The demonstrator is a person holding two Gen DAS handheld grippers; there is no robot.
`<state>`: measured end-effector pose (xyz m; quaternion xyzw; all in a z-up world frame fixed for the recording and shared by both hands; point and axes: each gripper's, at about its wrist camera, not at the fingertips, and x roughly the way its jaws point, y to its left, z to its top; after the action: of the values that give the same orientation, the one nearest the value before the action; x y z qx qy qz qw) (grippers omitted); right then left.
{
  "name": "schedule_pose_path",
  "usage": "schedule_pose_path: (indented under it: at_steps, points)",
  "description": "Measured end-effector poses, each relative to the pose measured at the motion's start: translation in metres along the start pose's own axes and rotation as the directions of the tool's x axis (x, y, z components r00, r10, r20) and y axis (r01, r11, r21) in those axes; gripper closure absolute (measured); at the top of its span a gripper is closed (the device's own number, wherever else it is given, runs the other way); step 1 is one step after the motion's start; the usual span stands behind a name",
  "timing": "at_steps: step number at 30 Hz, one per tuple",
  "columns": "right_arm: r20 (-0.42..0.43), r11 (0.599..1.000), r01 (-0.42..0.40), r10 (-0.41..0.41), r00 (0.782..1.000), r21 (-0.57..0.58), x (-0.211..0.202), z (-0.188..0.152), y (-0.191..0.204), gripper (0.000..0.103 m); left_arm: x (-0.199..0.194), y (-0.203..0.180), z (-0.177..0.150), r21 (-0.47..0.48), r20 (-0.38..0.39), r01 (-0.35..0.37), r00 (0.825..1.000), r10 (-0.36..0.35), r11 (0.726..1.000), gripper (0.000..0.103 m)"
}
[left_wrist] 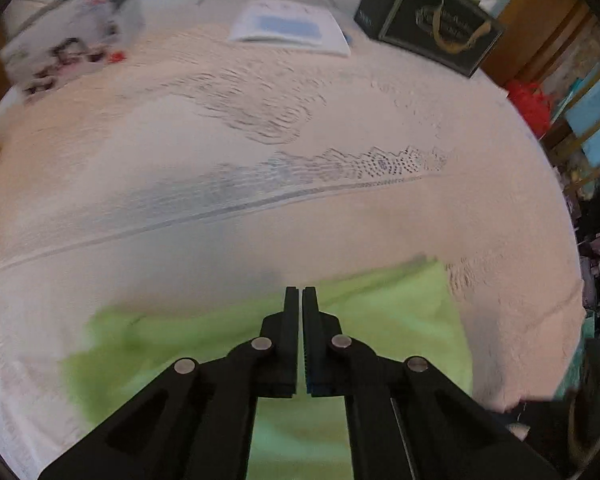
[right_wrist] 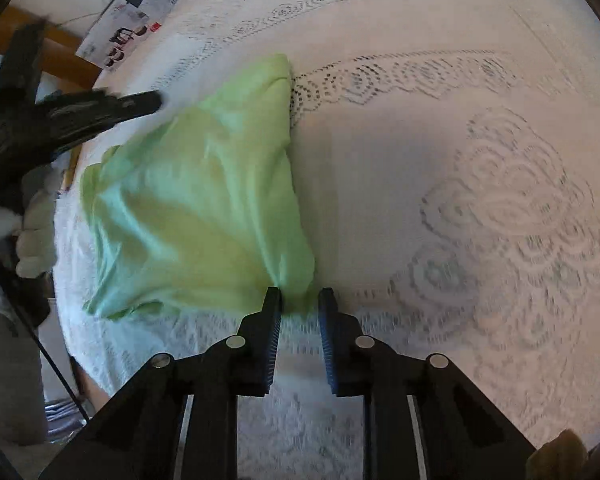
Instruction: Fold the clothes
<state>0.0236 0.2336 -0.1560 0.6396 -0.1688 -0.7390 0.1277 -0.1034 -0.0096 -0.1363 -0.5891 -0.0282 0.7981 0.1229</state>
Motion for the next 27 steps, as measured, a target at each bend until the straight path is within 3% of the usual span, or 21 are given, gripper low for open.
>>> schedule_pose_path:
  at_steps: [1, 3, 4, 5, 7, 10, 13, 15, 17, 20, 21, 22, 25, 27]
  points:
    - [0.016, 1.0, -0.006, 0.006, 1.0, -0.006, -0.007, -0.003, 0.0, 0.083, -0.005, 0.007, -0.013, -0.018, -0.005, -0.014, 1.0, 0.014, 1.0, 0.091]
    - [0.055, 1.0, -0.013, 0.014, 0.998, -0.019, -0.021, -0.008, 0.0, 0.074, -0.014, 0.021, -0.04, -0.054, -0.016, -0.043, 0.999, 0.042, 0.998, 0.068]
    - [0.077, 1.0, -0.014, 0.016, 0.997, -0.025, -0.029, -0.01, 0.001, 0.059, -0.019, 0.028, -0.053, -0.072, -0.022, -0.058, 0.998, 0.056, 0.996, 0.066]
    - [0.093, 1.0, -0.013, 0.015, 0.996, -0.026, -0.034, -0.011, 0.0, 0.034, -0.024, 0.035, -0.066, -0.089, -0.028, -0.073, 0.997, 0.07, 0.993, 0.066]
    - [0.112, 1.0, -0.003, 0.005, 0.994, -0.015, -0.037, -0.01, -0.002, 0.01, -0.033, 0.049, -0.093, -0.124, -0.041, -0.102, 0.994, 0.098, 0.987, 0.065]
    - [0.11, 1.0, -0.007, 0.006, 0.994, 0.005, -0.03, -0.007, -0.003, 0.01, -0.039, 0.062, -0.125, -0.163, -0.056, -0.118, 0.992, 0.11, 0.98, 0.062]
    - [0.12, 1.0, -0.01, 0.012, 0.993, -0.024, -0.023, -0.003, 0.008, 0.01, -0.034, 0.059, -0.133, -0.149, -0.058, -0.118, 0.992, 0.11, 0.982, 0.061]
    - [0.125, 0.997, 0.025, -0.016, 0.992, -0.073, -0.017, 0.001, 0.023, 0.016, -0.029, 0.059, -0.135, -0.145, -0.061, -0.126, 0.991, 0.118, 0.981, 0.059]
    - [0.121, 0.992, 0.041, -0.026, 0.992, -0.122, -0.011, 0.004, 0.037, 0.028, -0.022, 0.061, -0.135, -0.162, -0.055, -0.126, 0.991, 0.119, 0.979, 0.055]
    - [0.098, 0.986, 0.064, -0.049, 0.994, -0.153, 0.007, 0.009, 0.049, 0.028, -0.022, 0.061, -0.138, -0.159, -0.028, -0.123, 0.992, 0.12, 0.98, 0.041]
    - [0.089, 0.985, 0.072, -0.059, 0.994, -0.158, 0.014, 0.011, 0.05, 0.028, -0.02, 0.061, -0.139, -0.157, -0.026, -0.126, 0.992, 0.123, 0.98, 0.022]
    - [0.069, 0.987, 0.068, -0.058, 0.996, -0.148, 0.02, 0.011, 0.047, 0.025, -0.017, 0.06, -0.139, -0.153, -0.036, -0.142, 0.99, 0.138, 0.978, 0.016]
    - [0.085, 0.985, 0.072, -0.059, 0.995, -0.156, 0.023, 0.01, 0.045, 0.02, -0.012, 0.055, -0.138, -0.131, -0.049, -0.183, 0.983, 0.178, 0.974, 0.013]
    - [0.085, 0.987, 0.051, -0.038, 0.996, -0.155, 0.027, 0.01, 0.045, 0.014, -0.012, 0.057, -0.136, -0.142, -0.052, -0.174, 0.984, 0.168, 0.975, 0.011]
